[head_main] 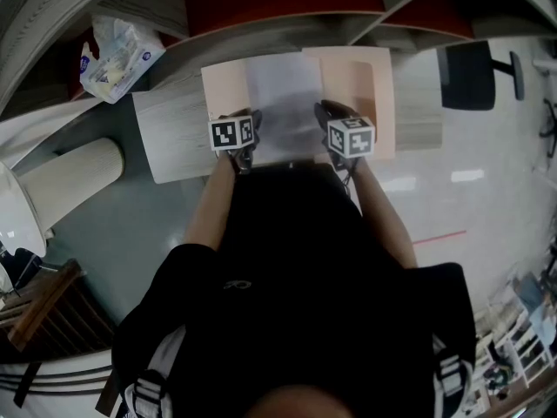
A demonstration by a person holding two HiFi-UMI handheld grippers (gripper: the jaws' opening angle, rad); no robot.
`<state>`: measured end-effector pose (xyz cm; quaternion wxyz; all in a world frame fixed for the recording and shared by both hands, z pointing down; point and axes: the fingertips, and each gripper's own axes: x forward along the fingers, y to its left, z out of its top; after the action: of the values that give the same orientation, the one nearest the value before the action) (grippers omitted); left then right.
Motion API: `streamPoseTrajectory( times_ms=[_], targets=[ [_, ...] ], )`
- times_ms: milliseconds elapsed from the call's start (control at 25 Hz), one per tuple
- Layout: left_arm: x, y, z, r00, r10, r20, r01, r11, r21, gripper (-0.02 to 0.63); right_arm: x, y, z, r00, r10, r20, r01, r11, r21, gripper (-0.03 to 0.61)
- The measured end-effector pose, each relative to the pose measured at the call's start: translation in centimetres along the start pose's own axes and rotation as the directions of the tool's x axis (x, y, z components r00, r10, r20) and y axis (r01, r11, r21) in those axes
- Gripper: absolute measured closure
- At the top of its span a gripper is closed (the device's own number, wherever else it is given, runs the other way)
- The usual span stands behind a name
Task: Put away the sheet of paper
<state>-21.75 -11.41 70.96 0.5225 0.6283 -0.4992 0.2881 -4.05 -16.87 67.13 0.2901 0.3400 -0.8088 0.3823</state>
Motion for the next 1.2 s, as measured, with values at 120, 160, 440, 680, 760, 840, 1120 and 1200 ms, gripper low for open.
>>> streamPoseTrajectory(
  times_ms=[120, 160, 440, 680, 760, 840, 1120, 1200],
  targets=[
    [0.1, 0.1, 0.0, 1.0, 0.01, -0.005, -0.01, 1.0, 0.014, 0.433, -0.3, -0.1, -0.1, 1.0, -0.006, 0.007, 0.006, 1.0, 0.008, 0.499],
    [0.1, 0.0, 0.0, 1.0, 0.012, -0.007, -0.012, 1.0, 0.018, 0.447, -0.4, -0.1, -0.2, 1.0, -0.007, 0.008, 0.007, 1.0, 0.01, 0.5],
    [0.4, -1.2, -0.3, 1.0, -0.019, -0.019, 0.019, 1.0, 0.018, 0.537, -1.2, -0.3, -0.5, 1.0, -0.012, 0.014, 0.012, 1.0, 0.015, 0.506],
    [0.4, -1.6, 0.1, 1.0, -0.026, -0.002, 0.026, 1.0, 0.012, 0.545, -1.4, -0.2, -0.5, 1.0, -0.008, 0.016, 0.007, 1.0, 0.013, 0.509],
    [0.5, -1.9, 0.2, 0.999, -0.036, 0.003, 0.036, 0.999, 0.009, 0.545, -1.4, -0.1, -0.6, 1.0, -0.006, 0.015, 0.005, 1.0, 0.011, 0.509],
    [0.6, -2.2, 0.3, 0.999, -0.043, 0.006, 0.043, 0.999, 0.004, 0.545, -1.5, 0.0, -0.6, 1.0, -0.004, 0.016, 0.004, 1.0, 0.011, 0.509],
    [1.0, -3.3, 0.4, 0.998, -0.063, 0.001, 0.063, 0.998, 0.005, 0.545, -2.0, 0.1, -0.7, 1.0, 0.0, 0.028, 0.0, 1.0, 0.013, 0.526],
    [1.2, -3.7, 0.3, 0.997, -0.071, -0.003, 0.071, 0.997, 0.008, 0.545, -2.2, 0.2, -0.8, 0.999, 0.0, 0.032, 0.0, 1.0, 0.008, 0.534]
  ],
)
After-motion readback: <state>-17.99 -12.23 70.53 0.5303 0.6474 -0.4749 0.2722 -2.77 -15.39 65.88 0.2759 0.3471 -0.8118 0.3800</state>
